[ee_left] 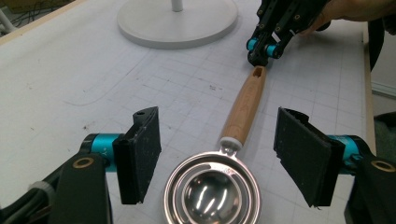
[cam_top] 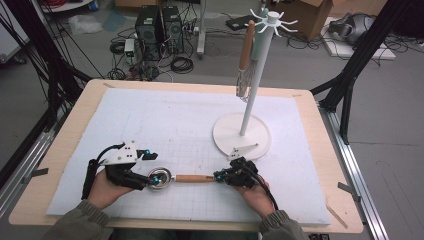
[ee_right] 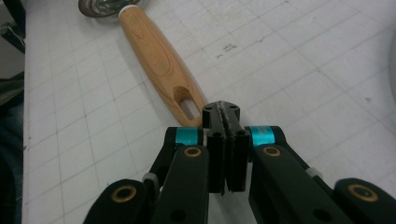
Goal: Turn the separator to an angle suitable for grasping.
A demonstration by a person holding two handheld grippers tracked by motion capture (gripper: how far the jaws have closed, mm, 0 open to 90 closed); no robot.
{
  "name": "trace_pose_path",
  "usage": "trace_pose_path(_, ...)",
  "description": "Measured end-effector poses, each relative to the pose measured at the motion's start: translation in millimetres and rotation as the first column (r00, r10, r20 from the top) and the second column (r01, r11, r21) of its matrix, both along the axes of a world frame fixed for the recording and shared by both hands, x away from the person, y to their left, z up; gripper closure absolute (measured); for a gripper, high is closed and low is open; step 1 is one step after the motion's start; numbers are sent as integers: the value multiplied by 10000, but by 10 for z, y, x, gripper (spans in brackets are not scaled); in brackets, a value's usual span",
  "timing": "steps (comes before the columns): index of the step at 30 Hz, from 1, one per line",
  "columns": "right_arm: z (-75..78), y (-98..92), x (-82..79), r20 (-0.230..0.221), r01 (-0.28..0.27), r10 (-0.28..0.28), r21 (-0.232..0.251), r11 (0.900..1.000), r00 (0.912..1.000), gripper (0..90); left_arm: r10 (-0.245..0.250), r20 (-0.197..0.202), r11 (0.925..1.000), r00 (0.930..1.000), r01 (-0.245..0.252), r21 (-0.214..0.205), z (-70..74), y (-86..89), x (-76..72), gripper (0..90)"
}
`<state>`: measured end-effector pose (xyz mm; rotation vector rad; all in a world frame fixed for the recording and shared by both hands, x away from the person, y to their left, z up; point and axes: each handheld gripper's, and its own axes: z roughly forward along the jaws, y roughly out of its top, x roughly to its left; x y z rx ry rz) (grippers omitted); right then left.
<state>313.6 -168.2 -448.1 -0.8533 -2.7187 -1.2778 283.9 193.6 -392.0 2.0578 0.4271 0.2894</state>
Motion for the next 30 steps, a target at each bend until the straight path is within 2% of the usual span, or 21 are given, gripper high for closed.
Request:
trace_pose_path(7,7,59,-8,98,-165,165,-16,9999,9998,891,-60,-46,10000,10000,60,-39,-13,-7,11,321)
trace_pose_path(11,47,16,-15,249,-78,74,190,9998,9997,799,-58,-59,9999,10000,57,-112,-13,5,3,321)
trace_pose_path(13,76,-10,-29,486,-47,35,251,9997,9988,754,-62,-55,9999,10000,62,-86,-15,21,2,321)
trace_pose_path(15,108,-55,-61,667,37,-71,509,9987,9977,666,-54,-72,9999,10000,53,-107,-16,36,0,321)
trace_pose_path(17,129,-99,-83,651,37,-86,748,9972,9978,632,-7,-53,9999,10000,6,-155,-16,55,-5,321)
trace_pose_path(22,211,-248,-159,1250,223,-377,1225,9922,9914,517,36,-47,9998,10000,-37,-180,-17,96,-11,319)
trace_pose_path(26,253,-389,-194,1517,560,-800,1566,9861,9852,441,-10,-58,9998,10000,9,-181,-17,93,-13,320)
trace_pose_path(30,268,-495,-228,1881,806,-1056,1360,9874,9765,396,60,-17,9998,10000,-61,-171,-19,94,-20,315)
